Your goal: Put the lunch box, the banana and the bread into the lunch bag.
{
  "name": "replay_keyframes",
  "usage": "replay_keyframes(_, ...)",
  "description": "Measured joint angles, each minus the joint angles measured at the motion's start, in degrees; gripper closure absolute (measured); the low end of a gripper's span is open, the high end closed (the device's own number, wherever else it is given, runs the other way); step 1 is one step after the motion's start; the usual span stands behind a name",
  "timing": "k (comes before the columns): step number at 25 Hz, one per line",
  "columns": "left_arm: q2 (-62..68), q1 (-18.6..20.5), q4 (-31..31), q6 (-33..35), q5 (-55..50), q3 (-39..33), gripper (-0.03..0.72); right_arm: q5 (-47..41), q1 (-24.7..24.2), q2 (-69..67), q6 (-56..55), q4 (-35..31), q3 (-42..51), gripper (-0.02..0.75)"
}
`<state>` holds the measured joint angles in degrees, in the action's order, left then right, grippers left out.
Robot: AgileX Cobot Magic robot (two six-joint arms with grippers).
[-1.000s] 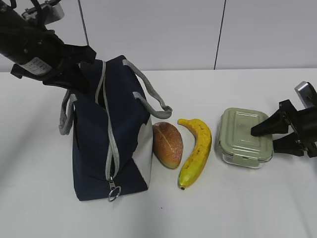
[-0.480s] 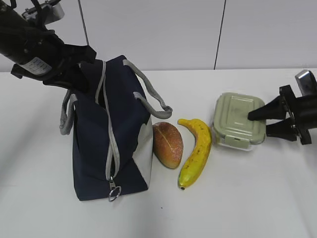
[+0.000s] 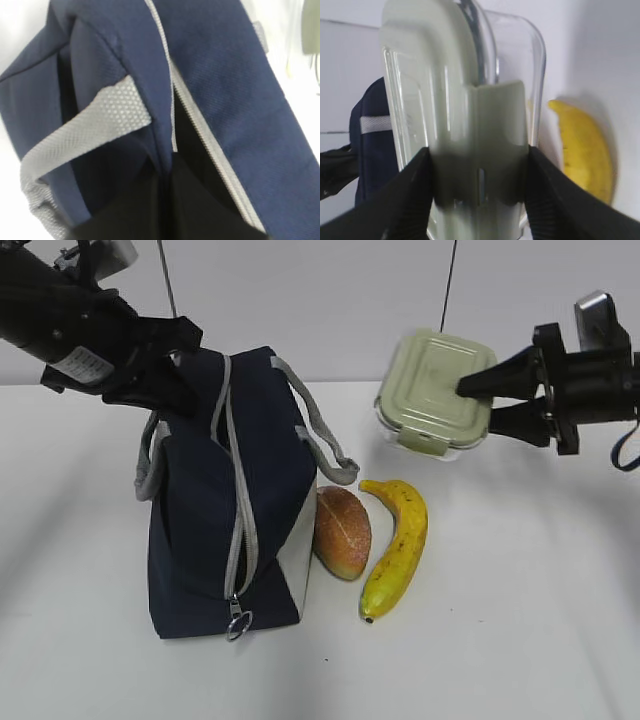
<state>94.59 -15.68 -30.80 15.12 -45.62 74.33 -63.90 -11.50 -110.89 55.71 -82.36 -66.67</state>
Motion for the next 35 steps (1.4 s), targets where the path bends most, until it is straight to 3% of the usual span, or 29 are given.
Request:
replay_keyframes(9, 0.0, 0.0, -3.6, 4.8, 0.1, 0.0, 0.691, -2.2, 10.2, 5.2, -10.5, 1.7, -11.2, 0.363)
replay_keyframes(17, 0.0, 0.0, -3.8, 5.4, 0.3, 0.0, 0.691, -3.4, 16.7, 5.2, -16.5, 7.9, -16.4, 0.363)
replay_keyframes(31, 0.0, 0.0, -3.9, 5.7, 0.3, 0.0, 0.691, -4.0, 18.4, 2.2, -24.1, 20.6, -16.6, 0.363)
replay_keyframes(35, 0.0, 0.0, -3.9, 5.7, 0.3, 0.0, 0.691, -4.0, 18.7, 2.1, -25.5, 21.7, -16.6, 0.363)
